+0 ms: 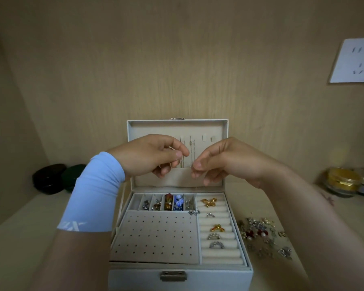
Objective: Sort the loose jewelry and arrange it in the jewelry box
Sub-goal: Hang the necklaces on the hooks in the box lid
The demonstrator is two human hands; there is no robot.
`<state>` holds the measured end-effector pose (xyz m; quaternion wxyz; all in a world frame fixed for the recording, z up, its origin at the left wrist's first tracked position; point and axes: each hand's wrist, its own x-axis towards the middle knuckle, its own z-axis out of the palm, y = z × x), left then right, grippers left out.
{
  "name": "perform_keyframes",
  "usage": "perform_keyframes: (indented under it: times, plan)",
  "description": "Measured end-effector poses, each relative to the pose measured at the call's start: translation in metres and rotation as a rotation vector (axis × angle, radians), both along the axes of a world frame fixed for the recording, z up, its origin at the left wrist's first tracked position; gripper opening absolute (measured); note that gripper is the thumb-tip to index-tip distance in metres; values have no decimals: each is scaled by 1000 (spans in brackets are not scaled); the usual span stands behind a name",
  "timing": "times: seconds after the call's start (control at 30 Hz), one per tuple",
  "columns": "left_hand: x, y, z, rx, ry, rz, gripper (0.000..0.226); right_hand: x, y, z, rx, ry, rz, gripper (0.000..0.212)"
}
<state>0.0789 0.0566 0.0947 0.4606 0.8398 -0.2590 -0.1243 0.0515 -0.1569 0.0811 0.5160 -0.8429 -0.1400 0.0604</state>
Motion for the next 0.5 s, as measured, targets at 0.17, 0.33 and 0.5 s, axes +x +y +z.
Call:
perform_keyframes:
  times: [0.17, 0.33, 0.5]
  plan:
    - [0, 3, -3, 109, 69, -38, 21, 1, 0, -5, -40, 3, -6, 13]
    - [-4, -1, -2, 246, 83, -63, 22, 3, 2, -10, -101, -10, 11, 12]
    - [-3, -5, -5, 252, 125, -19, 19, 5, 4, -12, -166, -48, 24, 9]
